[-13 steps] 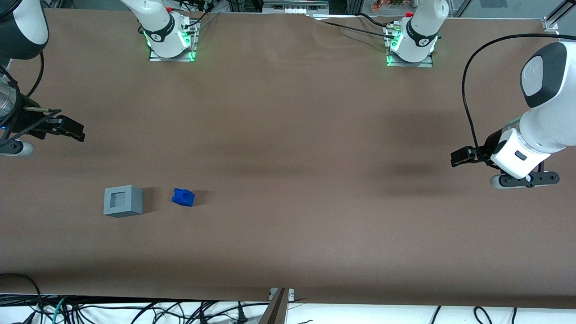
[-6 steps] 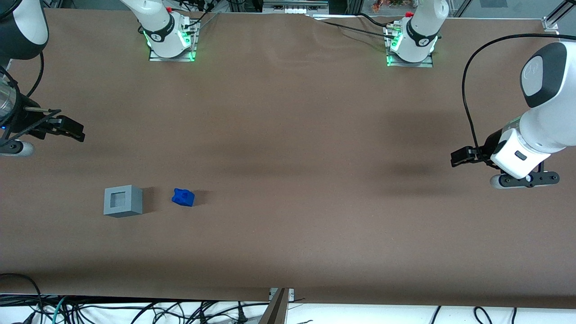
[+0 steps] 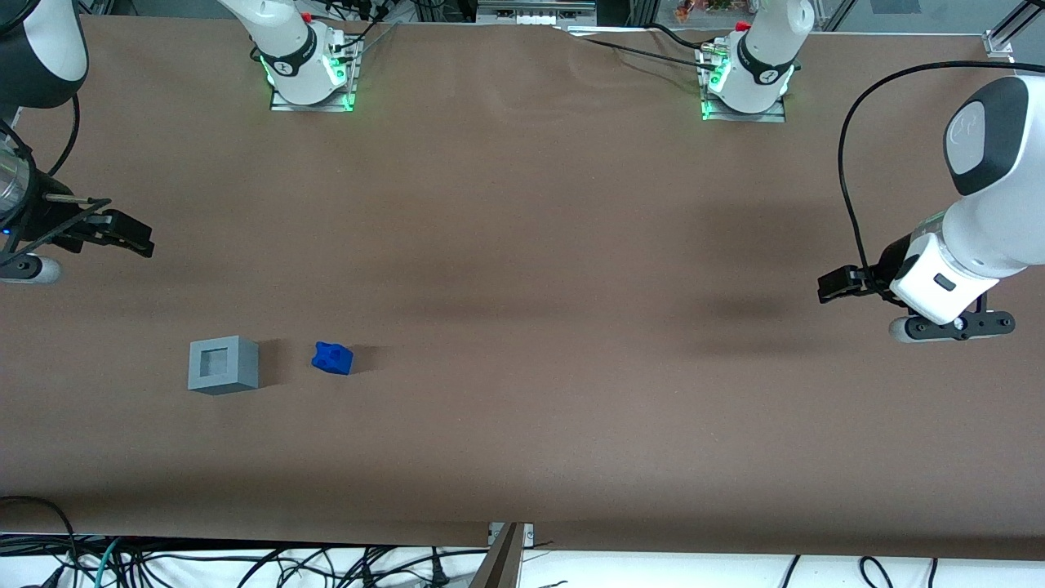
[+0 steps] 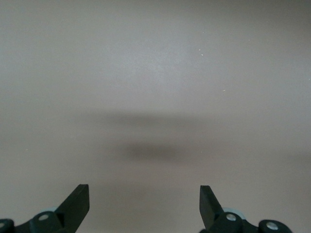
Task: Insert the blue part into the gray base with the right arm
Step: 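Move the open right gripper down over the blue part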
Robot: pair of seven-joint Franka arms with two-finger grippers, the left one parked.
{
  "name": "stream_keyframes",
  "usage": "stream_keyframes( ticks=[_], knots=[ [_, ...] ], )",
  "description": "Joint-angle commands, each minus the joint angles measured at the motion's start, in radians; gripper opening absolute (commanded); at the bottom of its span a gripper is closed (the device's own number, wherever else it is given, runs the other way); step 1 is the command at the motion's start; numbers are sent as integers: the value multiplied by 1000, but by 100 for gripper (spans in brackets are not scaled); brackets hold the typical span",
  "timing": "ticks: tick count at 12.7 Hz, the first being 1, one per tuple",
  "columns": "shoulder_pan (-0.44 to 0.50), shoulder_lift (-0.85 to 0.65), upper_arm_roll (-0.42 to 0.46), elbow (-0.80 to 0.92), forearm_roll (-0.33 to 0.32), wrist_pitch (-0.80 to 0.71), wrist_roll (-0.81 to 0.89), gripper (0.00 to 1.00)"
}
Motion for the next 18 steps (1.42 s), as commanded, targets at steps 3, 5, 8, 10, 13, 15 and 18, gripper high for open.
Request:
stream_keyframes(
  ticks=[3,5,8,10,13,15,18],
  knots=[
    [-14,-1,13,5,2,-6,-14,100],
    [-8,11,16,10,0,-5,-11,100],
    [-1,31,19,11,2,7,-11,100],
    [37,45,19,7,-19,40,-11,100],
    [89,133,19,10,-24,101,3,100],
    [116,190,19,10,-16,203,6,100],
    [130,290,19,10,26,345,26,100]
  ],
)
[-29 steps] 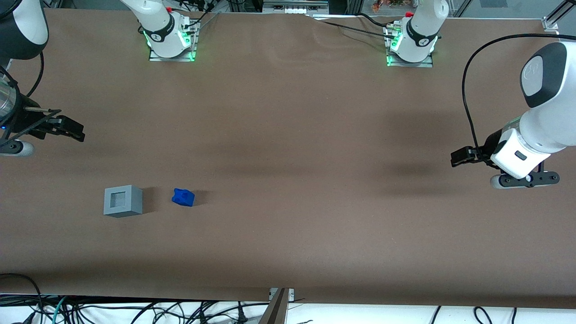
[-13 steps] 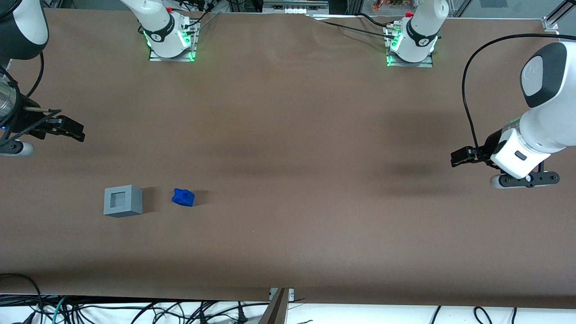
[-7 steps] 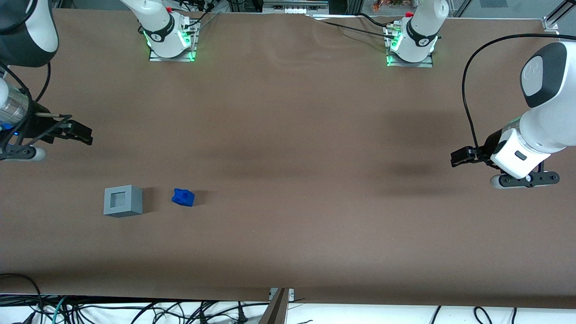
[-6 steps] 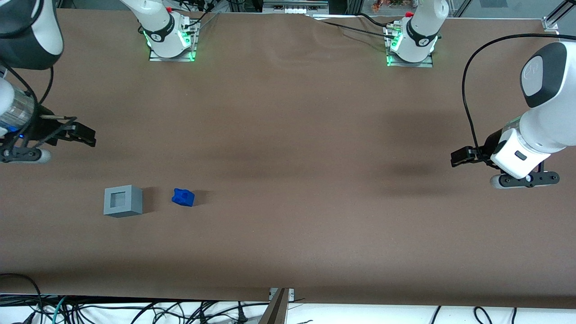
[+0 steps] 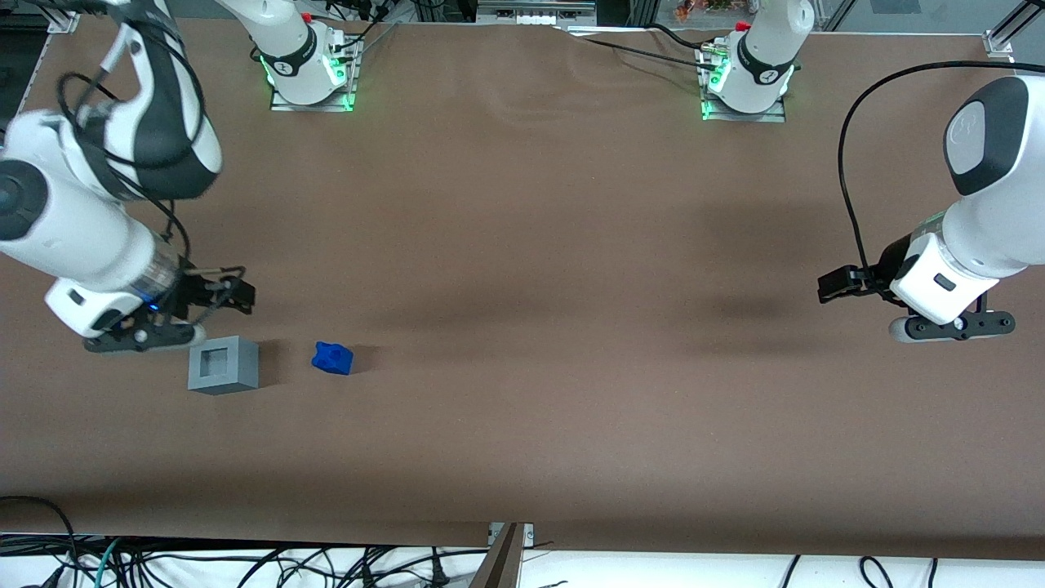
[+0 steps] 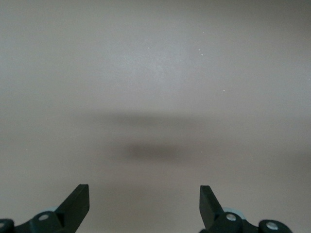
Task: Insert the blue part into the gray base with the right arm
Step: 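Move the open right gripper down over the blue part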
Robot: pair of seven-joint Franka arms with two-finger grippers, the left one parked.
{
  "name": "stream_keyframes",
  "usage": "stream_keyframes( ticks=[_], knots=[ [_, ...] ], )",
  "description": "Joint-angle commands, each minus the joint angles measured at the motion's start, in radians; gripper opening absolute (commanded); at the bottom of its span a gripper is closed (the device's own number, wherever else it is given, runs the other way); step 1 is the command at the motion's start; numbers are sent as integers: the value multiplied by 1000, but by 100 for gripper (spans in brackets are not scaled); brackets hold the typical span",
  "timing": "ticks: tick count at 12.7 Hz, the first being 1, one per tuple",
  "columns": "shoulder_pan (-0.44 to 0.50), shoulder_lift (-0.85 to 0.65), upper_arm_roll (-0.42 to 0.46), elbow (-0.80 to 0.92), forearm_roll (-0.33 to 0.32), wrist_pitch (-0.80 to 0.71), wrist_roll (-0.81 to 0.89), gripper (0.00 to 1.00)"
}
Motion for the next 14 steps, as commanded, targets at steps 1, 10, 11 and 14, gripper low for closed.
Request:
stream_keyframes(
  ticks=[1,10,11,14],
  knots=[
    [6,89,-1,14,45,92,83,99],
    [90,276,-5,14,35,284,318,99],
    [89,291,-5,14,35,320,317,99],
    [89,318,-5,14,38,342,318,99]
  ],
)
